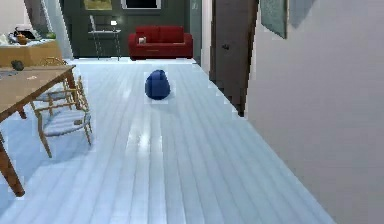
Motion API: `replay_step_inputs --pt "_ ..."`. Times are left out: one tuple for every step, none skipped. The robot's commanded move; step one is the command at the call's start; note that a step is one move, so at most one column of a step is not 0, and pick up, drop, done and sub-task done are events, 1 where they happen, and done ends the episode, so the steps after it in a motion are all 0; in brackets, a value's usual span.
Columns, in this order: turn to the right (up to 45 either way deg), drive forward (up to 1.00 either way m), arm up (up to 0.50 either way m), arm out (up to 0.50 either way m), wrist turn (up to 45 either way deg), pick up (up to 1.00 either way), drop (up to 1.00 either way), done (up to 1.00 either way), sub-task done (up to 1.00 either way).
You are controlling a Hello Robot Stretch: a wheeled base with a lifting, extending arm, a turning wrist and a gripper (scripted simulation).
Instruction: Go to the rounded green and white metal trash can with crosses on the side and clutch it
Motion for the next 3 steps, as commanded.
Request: replay_step_inputs --pt "-9.0 0.00 0.00 0.00 0.0 0.00 0.00 0.00 0.00" --pt "0.0 0.65 0.00 0.00 0.0 0.00 0.00 0.00 0.00" --pt "-9.0 0.00 0.00 0.00 0.0 0.00 0.00 0.00 0.00"
